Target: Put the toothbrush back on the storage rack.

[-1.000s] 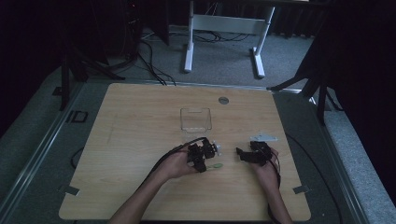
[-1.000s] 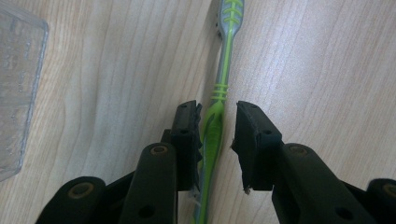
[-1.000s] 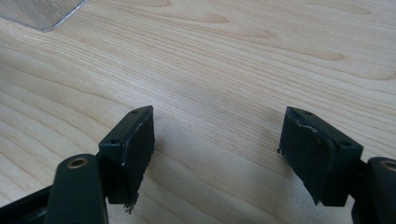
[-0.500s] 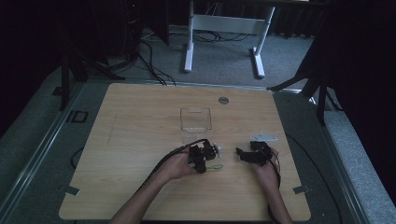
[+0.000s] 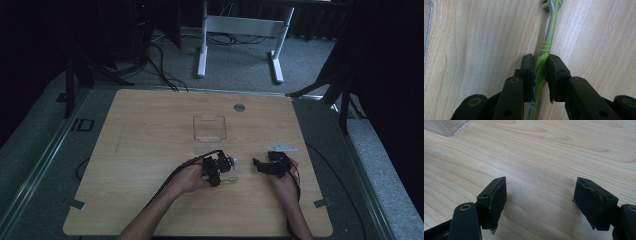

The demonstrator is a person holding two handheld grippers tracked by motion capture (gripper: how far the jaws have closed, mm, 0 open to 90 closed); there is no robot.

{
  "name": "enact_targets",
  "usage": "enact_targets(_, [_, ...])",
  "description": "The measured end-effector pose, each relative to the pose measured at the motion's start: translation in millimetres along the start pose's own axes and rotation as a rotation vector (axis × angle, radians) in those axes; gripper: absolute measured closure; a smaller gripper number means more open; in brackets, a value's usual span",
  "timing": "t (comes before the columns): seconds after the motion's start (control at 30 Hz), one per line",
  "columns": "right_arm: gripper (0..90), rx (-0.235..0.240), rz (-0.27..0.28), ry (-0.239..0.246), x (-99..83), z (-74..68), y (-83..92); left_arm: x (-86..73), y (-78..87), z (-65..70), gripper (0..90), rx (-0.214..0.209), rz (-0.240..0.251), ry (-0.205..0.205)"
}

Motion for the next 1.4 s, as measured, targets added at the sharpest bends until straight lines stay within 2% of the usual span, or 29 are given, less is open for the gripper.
enact_targets(0.73, [26.3, 0.0, 0.0, 0.0, 0.0, 0.0, 0.0, 0.2, -1.0, -3.2, 78.7, -0.006, 0.009, -0.002])
enact_targets(1.13, [26.3, 0.0, 0.0, 0.0, 0.0, 0.0, 0.0, -2.5, 11.0, -3.6, 79.1, 0.001, 0.059, 0.007])
enact_targets(1.27, [26.3, 0.0, 0.0, 0.0, 0.0, 0.0, 0.0, -4.1, 16.2, -5.1, 79.0, 0.001, 0.082, 0.023])
enact_targets(1.4, [26.3, 0.0, 0.0, 0.0, 0.0, 0.0, 0.0, -5.6, 21.4, -8.0, 79.1, 0.018, 0.111, 0.042])
Point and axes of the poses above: each handheld gripper's, and its own axes: y roughly backward along the jaws, x roughly out of its top, z roughly to its right, the point moved 2 cm from there along -y, roughly forward along the jaws, and after that the axes turned 1 degree about -z, right-handed, at the moved point
